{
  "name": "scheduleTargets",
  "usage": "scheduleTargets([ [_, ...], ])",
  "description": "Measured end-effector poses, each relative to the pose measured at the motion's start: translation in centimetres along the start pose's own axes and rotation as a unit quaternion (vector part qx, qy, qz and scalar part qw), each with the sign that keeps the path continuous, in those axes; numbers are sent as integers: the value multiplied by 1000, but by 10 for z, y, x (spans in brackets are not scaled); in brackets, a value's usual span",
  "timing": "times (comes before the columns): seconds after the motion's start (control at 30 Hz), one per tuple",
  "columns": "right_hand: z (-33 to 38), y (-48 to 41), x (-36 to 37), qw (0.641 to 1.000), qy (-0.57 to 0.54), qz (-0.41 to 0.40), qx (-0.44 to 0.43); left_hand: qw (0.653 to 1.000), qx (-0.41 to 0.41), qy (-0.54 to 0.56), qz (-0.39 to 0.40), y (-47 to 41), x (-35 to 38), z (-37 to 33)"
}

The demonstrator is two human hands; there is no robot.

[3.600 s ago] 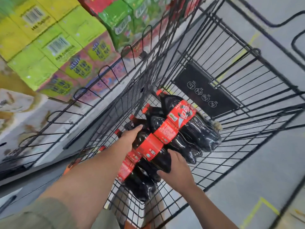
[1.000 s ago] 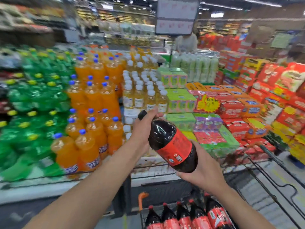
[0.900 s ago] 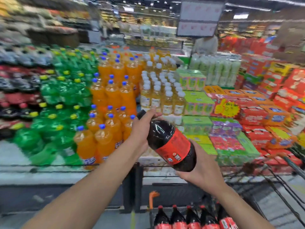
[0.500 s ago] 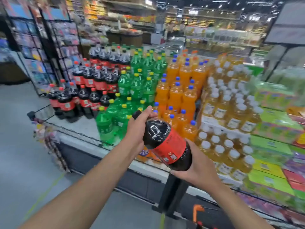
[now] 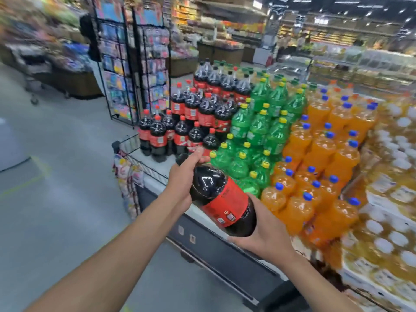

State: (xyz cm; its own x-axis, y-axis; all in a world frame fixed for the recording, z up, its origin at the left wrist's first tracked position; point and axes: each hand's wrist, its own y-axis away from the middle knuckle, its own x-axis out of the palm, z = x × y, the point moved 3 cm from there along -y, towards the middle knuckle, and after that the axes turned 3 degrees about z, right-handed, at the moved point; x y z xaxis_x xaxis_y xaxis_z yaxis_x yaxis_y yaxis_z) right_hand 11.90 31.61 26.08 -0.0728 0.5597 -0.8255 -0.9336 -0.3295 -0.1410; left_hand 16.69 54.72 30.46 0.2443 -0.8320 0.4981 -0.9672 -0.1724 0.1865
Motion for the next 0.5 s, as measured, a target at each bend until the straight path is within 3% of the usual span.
scheduleTargets([
  [0.5, 92, -148, 88, 993, -13, 83, -81, 993, 51, 3, -103, -77, -134, -87],
])
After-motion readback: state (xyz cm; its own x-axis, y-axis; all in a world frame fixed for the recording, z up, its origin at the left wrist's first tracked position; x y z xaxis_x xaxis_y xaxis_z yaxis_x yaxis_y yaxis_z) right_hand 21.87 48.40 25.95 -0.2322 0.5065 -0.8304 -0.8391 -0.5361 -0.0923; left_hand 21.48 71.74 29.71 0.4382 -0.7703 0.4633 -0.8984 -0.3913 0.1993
